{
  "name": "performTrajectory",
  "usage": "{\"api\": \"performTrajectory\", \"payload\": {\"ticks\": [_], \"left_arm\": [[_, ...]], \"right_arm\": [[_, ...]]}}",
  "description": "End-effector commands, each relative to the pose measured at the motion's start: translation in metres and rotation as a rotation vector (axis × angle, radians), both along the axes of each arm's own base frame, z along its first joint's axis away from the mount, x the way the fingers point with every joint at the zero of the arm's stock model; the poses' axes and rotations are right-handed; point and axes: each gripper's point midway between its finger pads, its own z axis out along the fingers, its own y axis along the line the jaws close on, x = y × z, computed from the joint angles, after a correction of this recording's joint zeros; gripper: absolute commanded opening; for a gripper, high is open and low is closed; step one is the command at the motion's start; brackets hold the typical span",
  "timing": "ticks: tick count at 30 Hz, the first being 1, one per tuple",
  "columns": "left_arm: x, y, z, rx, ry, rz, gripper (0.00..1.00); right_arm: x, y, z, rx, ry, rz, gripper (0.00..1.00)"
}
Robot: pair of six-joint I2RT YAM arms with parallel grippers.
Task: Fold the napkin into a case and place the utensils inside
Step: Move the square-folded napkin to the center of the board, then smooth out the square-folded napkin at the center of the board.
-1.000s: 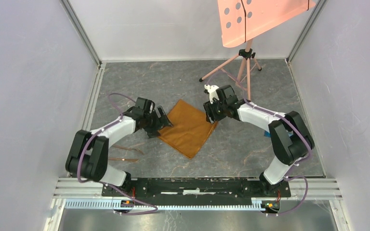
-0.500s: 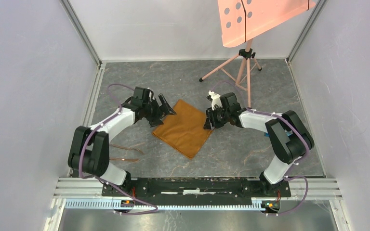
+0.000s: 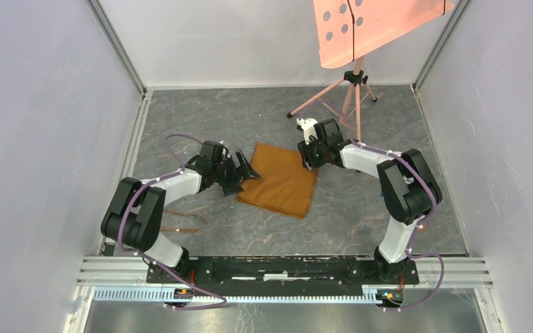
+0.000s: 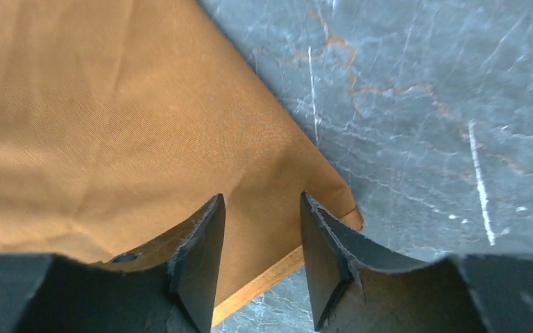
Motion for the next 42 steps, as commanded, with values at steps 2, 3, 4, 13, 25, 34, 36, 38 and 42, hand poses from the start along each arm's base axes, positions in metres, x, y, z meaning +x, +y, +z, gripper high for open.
{"api": "performTrajectory", "payload": {"ticks": [2,3,4,13,25,34,36,38,42], "left_arm": [[-0.034,-0.016,-0.001,-0.036,0.031,0.009,0.95],[-0.036,-0.016,0.004,-0.049,0.02,0.013,0.95],[-0.038,-0.016,0.011,-0.063,0.006,0.012,0.95],[-0.042,-0.028,0.058,-0.186,-0.114,-0.046,0.93],[-0.045,-0.021,0.001,-0.091,-0.061,-0.079,0.82],[-0.064,-0.004,-0.027,-0.028,0.005,-0.035,0.81],[-0.068,-0.001,-0.031,-0.021,0.018,-0.027,0.81],[-0.071,-0.001,-0.033,-0.027,0.023,-0.02,0.81],[-0.075,0.0,-0.034,-0.036,0.023,-0.015,0.81]], "right_arm": [[0.011,0.032,0.064,0.2,-0.039,-0.028,0.54],[0.003,0.047,0.075,0.311,-0.019,-0.022,0.57],[-0.004,0.063,0.084,0.411,0.0,-0.004,0.58],[-0.047,0.179,0.094,0.837,0.218,0.132,0.51],[-0.025,0.212,0.051,0.841,0.288,0.108,0.3],[0.0,0.226,0.026,0.815,0.284,0.1,0.4],[0.01,0.228,0.019,0.797,0.276,0.095,0.43],[0.021,0.228,0.011,0.788,0.268,0.084,0.46],[0.048,0.229,-0.001,0.754,0.246,0.09,0.51]]}}
